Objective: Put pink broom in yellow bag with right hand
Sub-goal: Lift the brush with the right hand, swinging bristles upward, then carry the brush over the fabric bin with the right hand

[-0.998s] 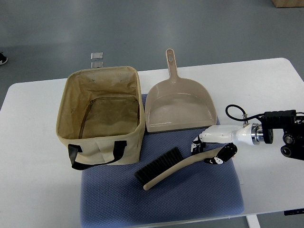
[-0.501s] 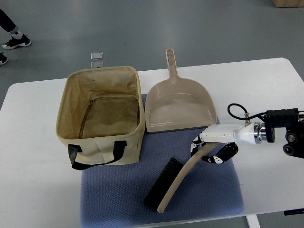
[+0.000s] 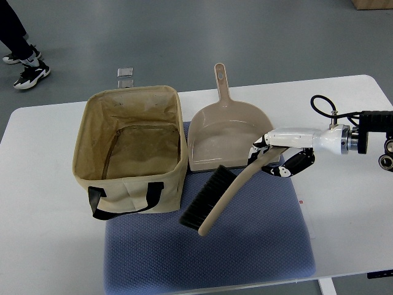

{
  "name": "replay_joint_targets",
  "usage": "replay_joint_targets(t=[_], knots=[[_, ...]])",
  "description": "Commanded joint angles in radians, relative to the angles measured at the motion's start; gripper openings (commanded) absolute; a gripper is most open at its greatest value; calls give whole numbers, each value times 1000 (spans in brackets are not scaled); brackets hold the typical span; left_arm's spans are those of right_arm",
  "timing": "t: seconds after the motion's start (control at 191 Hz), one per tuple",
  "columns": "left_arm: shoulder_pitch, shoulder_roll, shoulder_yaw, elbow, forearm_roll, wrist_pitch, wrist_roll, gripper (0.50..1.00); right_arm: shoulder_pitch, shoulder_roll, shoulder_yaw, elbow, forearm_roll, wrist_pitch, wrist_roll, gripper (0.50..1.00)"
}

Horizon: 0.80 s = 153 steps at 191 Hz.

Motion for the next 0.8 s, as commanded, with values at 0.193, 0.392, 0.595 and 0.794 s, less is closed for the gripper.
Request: replay_joint_targets(t=[0.193, 0.392, 0.595, 0.794], knots=[[0, 0, 0, 0, 0, 0, 0, 1000, 28, -99, 186, -4, 4, 132, 2, 500], [0, 0, 0, 0, 0, 0, 0, 1000, 83, -149, 319, -25, 6, 239, 2, 500], [0, 0, 0, 0, 0, 0, 0, 1000, 175, -135, 399, -82, 33, 290, -10, 500], [0, 0, 0, 0, 0, 0, 0, 1000, 260, 46, 405, -159, 33, 291, -16, 500]])
